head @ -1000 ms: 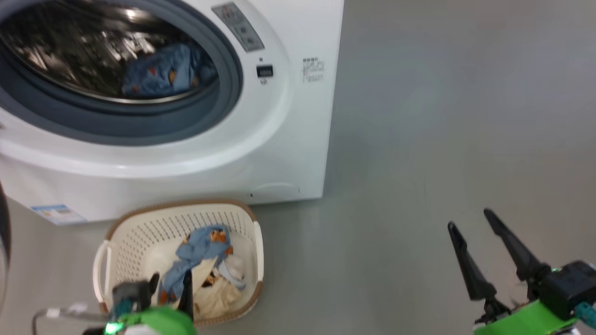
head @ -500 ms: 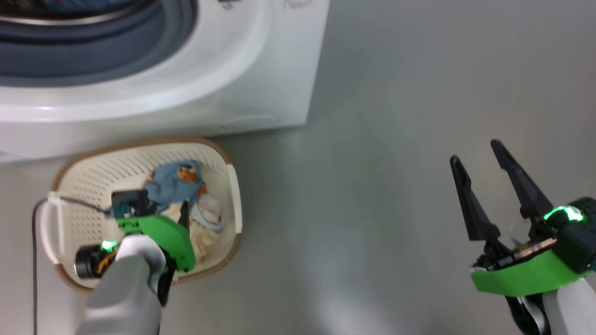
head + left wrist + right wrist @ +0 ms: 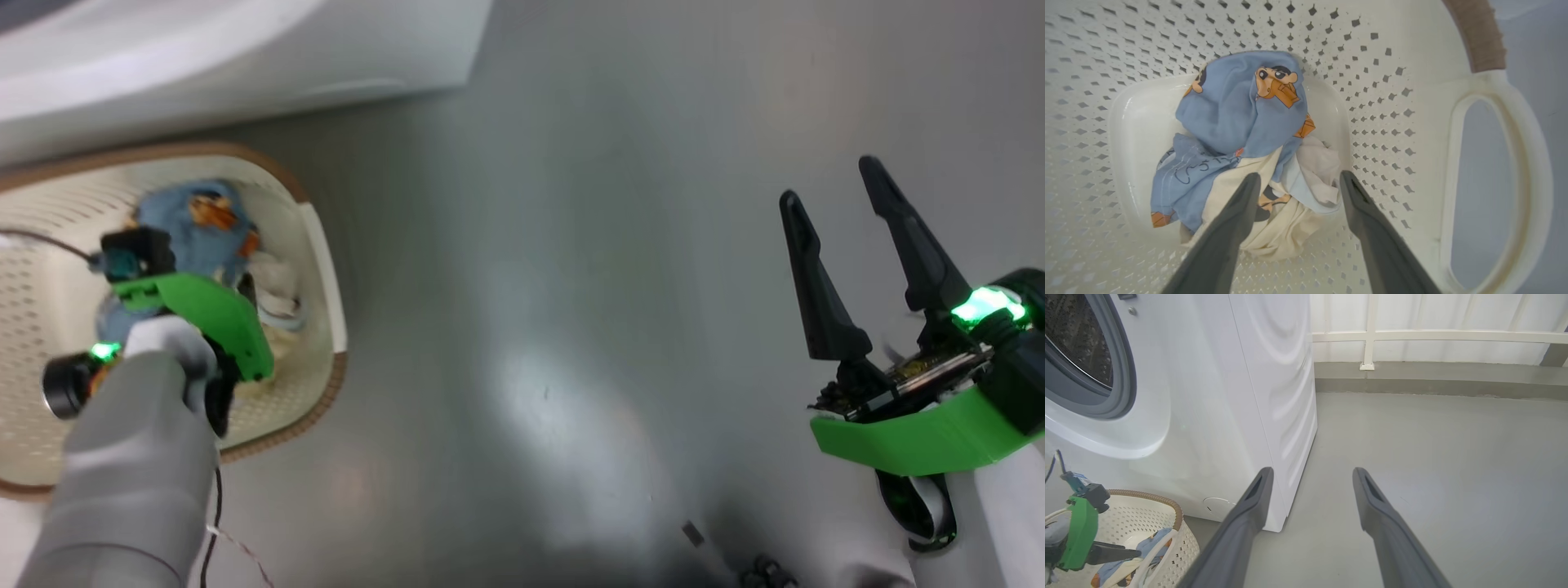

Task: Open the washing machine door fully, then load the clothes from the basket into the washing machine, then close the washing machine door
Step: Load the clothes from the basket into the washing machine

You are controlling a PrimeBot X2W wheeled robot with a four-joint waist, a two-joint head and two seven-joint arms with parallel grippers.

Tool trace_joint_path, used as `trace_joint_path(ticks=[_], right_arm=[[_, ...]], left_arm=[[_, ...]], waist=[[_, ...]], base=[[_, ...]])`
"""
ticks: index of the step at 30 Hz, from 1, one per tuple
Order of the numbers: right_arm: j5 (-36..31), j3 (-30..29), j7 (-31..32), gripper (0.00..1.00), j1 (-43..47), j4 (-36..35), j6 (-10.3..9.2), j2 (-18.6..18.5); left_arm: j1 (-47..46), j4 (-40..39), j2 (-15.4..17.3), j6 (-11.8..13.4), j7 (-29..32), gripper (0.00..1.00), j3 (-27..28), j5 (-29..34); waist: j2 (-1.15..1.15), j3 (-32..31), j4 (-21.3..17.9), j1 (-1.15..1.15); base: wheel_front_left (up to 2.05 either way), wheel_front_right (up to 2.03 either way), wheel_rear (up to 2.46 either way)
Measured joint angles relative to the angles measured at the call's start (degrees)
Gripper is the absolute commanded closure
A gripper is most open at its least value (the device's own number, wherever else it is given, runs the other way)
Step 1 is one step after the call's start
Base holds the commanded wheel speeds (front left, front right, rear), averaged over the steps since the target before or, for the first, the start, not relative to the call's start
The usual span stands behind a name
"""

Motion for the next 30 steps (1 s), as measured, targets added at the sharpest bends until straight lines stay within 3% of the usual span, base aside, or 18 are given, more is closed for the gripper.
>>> trace_joint_path(ticks=[11, 13, 16, 18, 30], right_arm=[[0.0, 0.5, 0.0, 0.00, -2.0, -3.6, 0.00, 0.3], [0.0, 0.5, 0.0, 0.00, -2.0, -3.9, 0.00, 0.3], [0.0, 0.5, 0.0, 0.00, -2.0, -4.3, 0.00, 0.3], [0.0, 0.5, 0.0, 0.00, -2.0, -4.3, 0.00, 0.3], [0.0, -0.2, 0.0, 0.00, -2.0, -4.8, 0.00, 0.0]], left_arm=[[-5.5, 0.6, 3.1, 3.1, 6.6, 0.00, 0.0, -0.5], [-6.3, 0.6, 3.7, 3.6, 6.8, 0.07, -0.1, -0.5], [-7.1, 0.6, 4.2, 4.0, 7.0, 0.56, -0.4, -0.5], [-7.2, 0.6, 4.3, 4.0, 7.0, 1.00, -0.5, -0.5], [-7.2, 0.7, 4.0, 3.9, 4.5, 1.00, -1.6, -0.5]], waist=[[0.00, 10.0, -3.6, 0.00], [0.00, 11.3, -4.2, 0.00], [0.00, 12.9, -5.1, 0.00], [0.00, 13.3, -5.3, 0.00], [0.00, 14.0, -5.2, -0.01]], base=[[0.00, 0.00, 0.00], [0.00, 0.00, 0.00], [0.00, 0.00, 0.00], [0.00, 0.00, 0.00], [0.00, 0.00, 0.00]])
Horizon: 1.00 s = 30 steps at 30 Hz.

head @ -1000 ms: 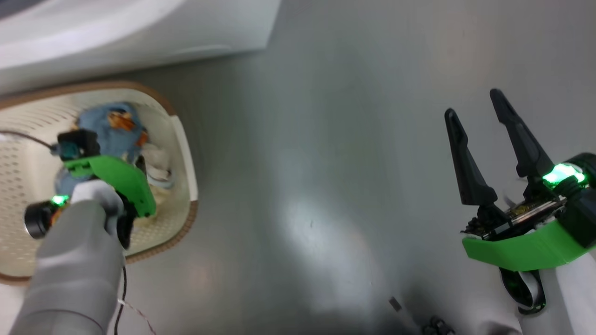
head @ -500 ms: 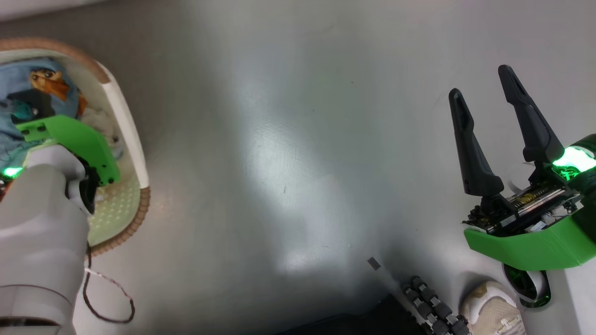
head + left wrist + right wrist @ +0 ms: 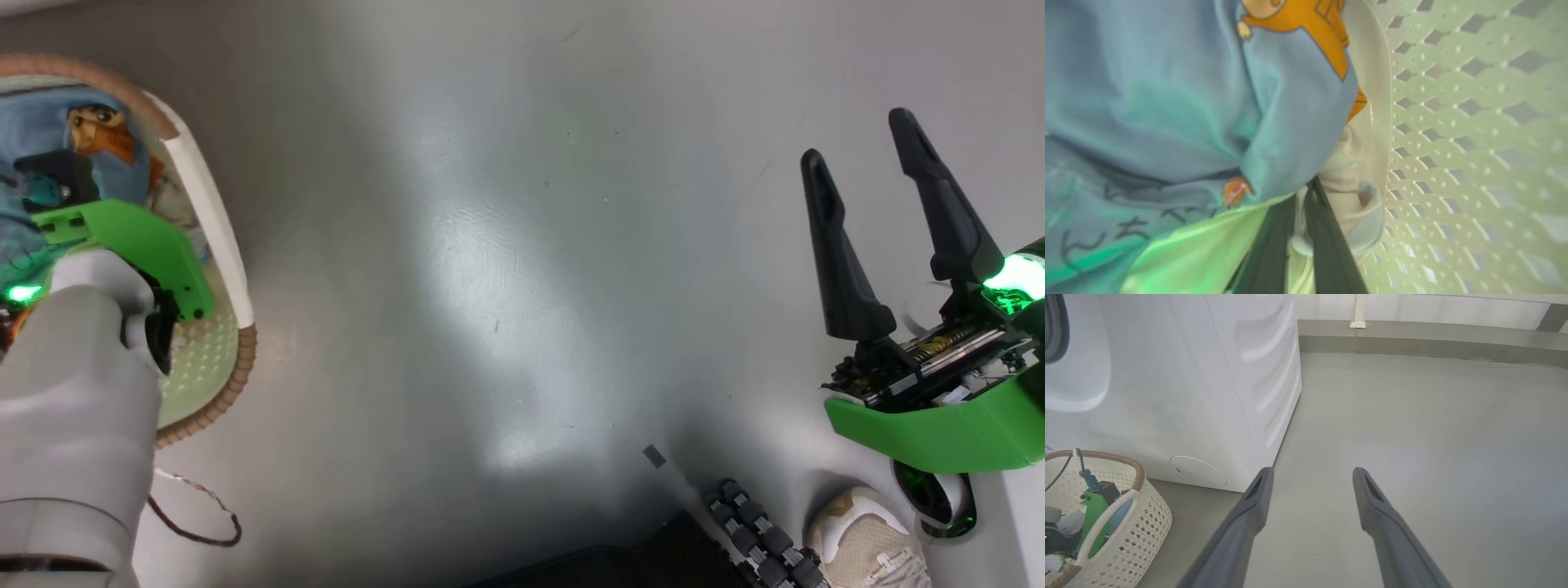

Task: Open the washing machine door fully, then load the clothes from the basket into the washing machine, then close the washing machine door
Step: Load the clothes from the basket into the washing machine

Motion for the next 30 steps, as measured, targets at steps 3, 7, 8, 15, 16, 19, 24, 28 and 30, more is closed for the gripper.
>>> trace_joint_path(ticks=[3, 7, 8, 15, 16, 19, 24, 28, 30], right_arm=[[0.0, -0.7, 0.0, 0.00, 0.0, 0.0, 0.00, -0.3], [0.0, -1.8, 0.0, 0.00, 0.0, 0.0, 0.00, -1.1], [0.0, -2.0, 0.0, 0.00, 0.0, 0.0, 0.00, -1.2], [-0.5, -3.6, 0.0, 0.00, 0.9, 0.1, 0.00, -2.6], [-0.6, -3.7, 0.0, 0.00, 1.3, 0.2, 0.00, -2.8], [-0.6, -4.0, 0.0, 0.00, 2.4, 0.5, 0.00, -3.2], [-0.7, -4.1, 0.0, 0.00, 4.0, 1.4, 0.00, -3.9], [-0.7, -4.1, 0.0, 0.00, 5.5, 2.3, 0.00, -4.2], [-0.7, -4.1, 0.0, 0.00, 6.6, 3.0, 0.00, -4.2]], left_arm=[[0.0, 0.1, -1.0, 0.0, -1.8, 1.00, -0.6, 0.0], [0.1, 0.1, -2.4, -0.1, -4.7, 1.00, -1.8, 0.3], [0.1, 0.1, -2.7, -0.1, -5.6, 1.00, -2.0, 0.5], [2.6, 0.1, -4.2, -0.1, -14.5, 1.00, -2.3, 0.5], [3.3, 0.1, -4.5, -0.1, -15.7, 1.00, -2.1, 0.2], [5.2, 0.1, -5.0, -0.6, -18.6, 1.00, -2.0, -0.2], [8.5, -1.2, -5.4, -0.6, -21.7, 1.00, -1.7, -1.0], [12.9, -5.9, -5.4, -0.6, -22.2, 1.00, -1.1, -1.4], [16.0, -11.4, -5.3, -0.4, -22.2, 1.00, -0.4, -1.3]], waist=[[0.00, -0.5, 0.8, 0.00], [0.00, -1.5, 2.3, 0.00], [0.00, -1.8, 2.7, 0.00], [0.00, -5.3, 5.3, 0.00], [0.00, -5.9, 5.7, 0.00], [0.00, -8.0, 6.8, 0.00], [0.00, -11.9, 8.4, 0.00], [0.00, -15.5, 9.4, -0.01], [0.00, -17.4, 9.9, 0.00]], base=[[0.00, 0.00, 0.00], [0.00, 0.00, 0.00], [0.00, 0.00, 0.00], [0.00, 0.00, 0.00], [0.00, 0.00, 0.00], [0.00, 0.00, 0.00], [0.00, 0.00, 0.00], [0.00, 0.00, 0.00], [0.00, 0.00, 0.00]])
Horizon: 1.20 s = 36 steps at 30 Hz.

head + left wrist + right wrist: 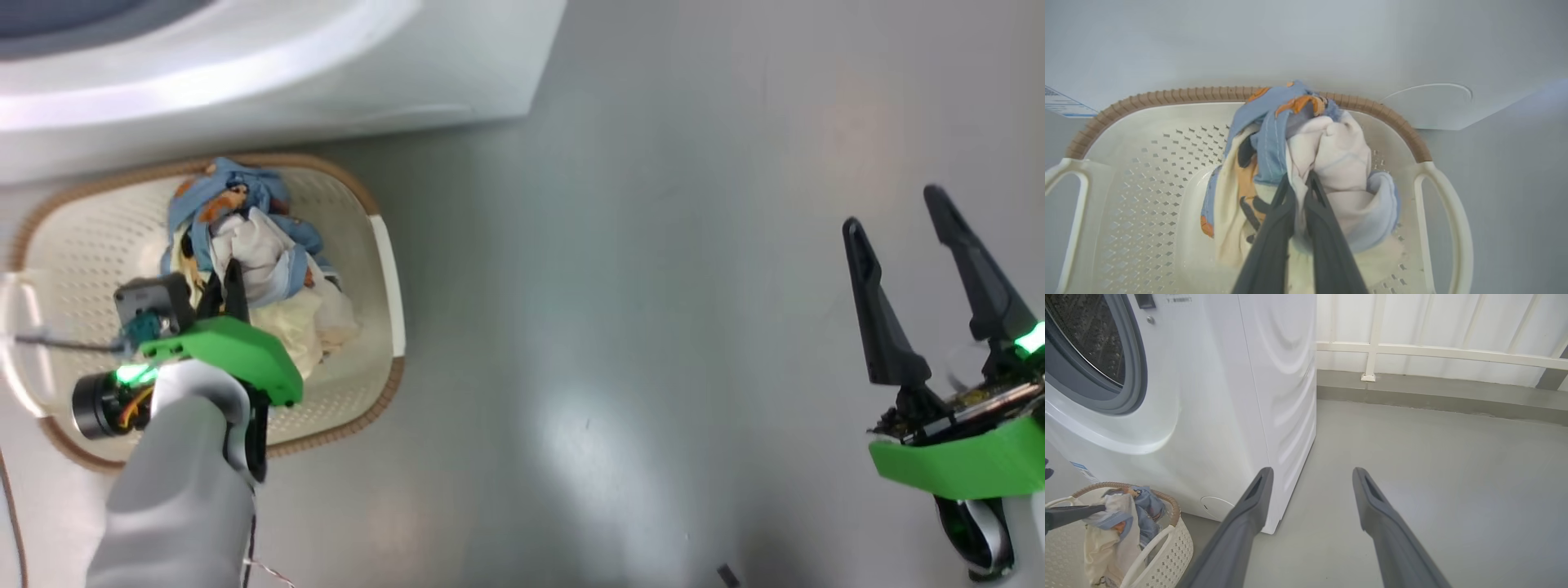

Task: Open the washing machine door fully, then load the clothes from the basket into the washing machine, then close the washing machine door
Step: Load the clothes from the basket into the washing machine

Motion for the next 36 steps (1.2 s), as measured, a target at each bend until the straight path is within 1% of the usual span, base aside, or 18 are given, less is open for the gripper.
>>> trace_joint_path(ticks=[8, 15, 16, 21, 27, 36], right_arm=[[0.0, -0.4, 0.0, 0.00, 4.5, 2.9, 0.00, 0.0], [0.0, 0.7, 0.0, 0.00, 7.8, 5.4, 0.00, 0.5], [0.0, 0.9, 0.0, 0.00, 8.9, 6.1, 0.00, 0.7], [0.0, 1.9, 0.0, 0.00, 11.4, 7.6, 0.00, 1.4], [-0.3, 2.4, 0.0, 0.00, 14.7, 9.0, 0.00, 2.2], [-0.6, 2.6, 0.0, 0.00, 19.0, 10.0, 0.00, 3.4]], left_arm=[[14.9, -21.1, 0.4, 0.7, 0.0, 1.00, 4.7, 2.4], [27.3, -34.8, 0.8, 1.1, -0.2, 1.00, 7.5, 5.6], [30.4, -38.0, 1.0, 1.5, -0.2, 1.00, 7.9, 6.4], [36.6, -44.6, 1.7, 1.6, -0.2, 1.00, 8.3, 7.4], [43.2, -50.0, 2.8, 1.8, -0.1, 1.00, 8.1, 8.0], [50.8, -56.4, 4.6, 2.1, 3.2, 1.00, 7.5, 8.5]], waist=[[0.00, -7.7, 1.7, -0.01], [0.00, -14.8, 3.0, -0.01], [0.00, -16.9, 3.3, -0.01], [0.00, -22.0, 4.0, 0.00], [0.00, -28.1, 4.7, 0.00], [0.00, -36.2, 5.3, 0.00]], base=[[0.00, 0.00, 0.00], [0.00, 0.00, 0.00], [0.00, 0.00, 0.00], [0.00, 0.00, 0.00], [0.00, 0.00, 0.00], [0.00, 0.00, 0.00]])
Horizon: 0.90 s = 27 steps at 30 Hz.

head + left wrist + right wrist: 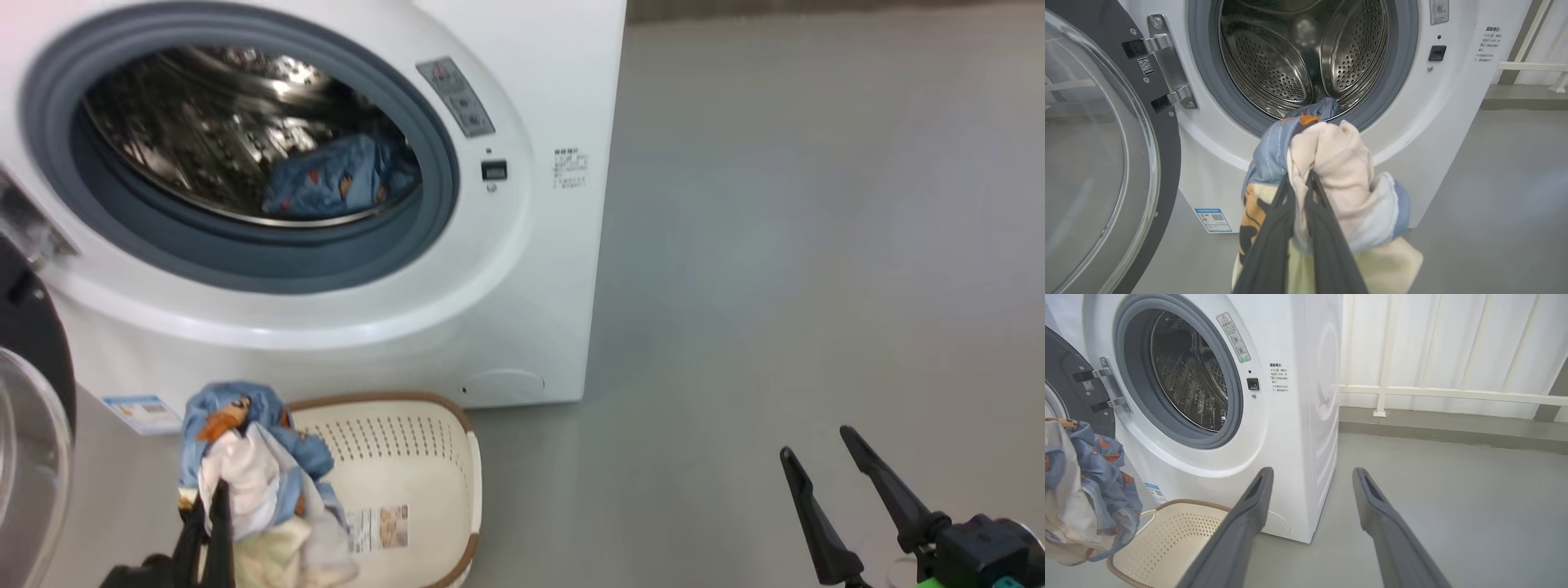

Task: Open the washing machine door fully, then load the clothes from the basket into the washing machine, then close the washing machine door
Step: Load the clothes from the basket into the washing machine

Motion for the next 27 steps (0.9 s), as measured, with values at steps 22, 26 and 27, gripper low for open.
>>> trace_joint_path(ticks=[22, 26, 27], right_arm=[[-0.8, 0.0, 0.0, 0.00, 1.9, 0.3, 0.00, 1.7], [-0.8, 0.0, 0.0, 0.00, 1.9, 0.3, 0.00, 1.8], [-0.8, 0.0, 0.0, 0.00, 1.9, 0.3, 0.00, 1.8]], left_arm=[[5.3, -7.7, 1.6, 0.4, 3.5, 1.00, -1.5, 0.0], [5.3, -7.8, 1.6, 0.4, 3.6, 1.00, -1.6, -0.1], [5.3, -7.8, 1.6, 0.4, 3.6, 1.00, -1.6, -0.1]], waist=[[0.00, -6.6, -0.2, 0.01], [0.00, -6.4, -0.3, 0.01], [0.00, -6.4, -0.3, 0.01]], base=[[0.00, 0.00, 0.00], [0.00, 0.00, 0.00], [0.00, 0.00, 0.00]])
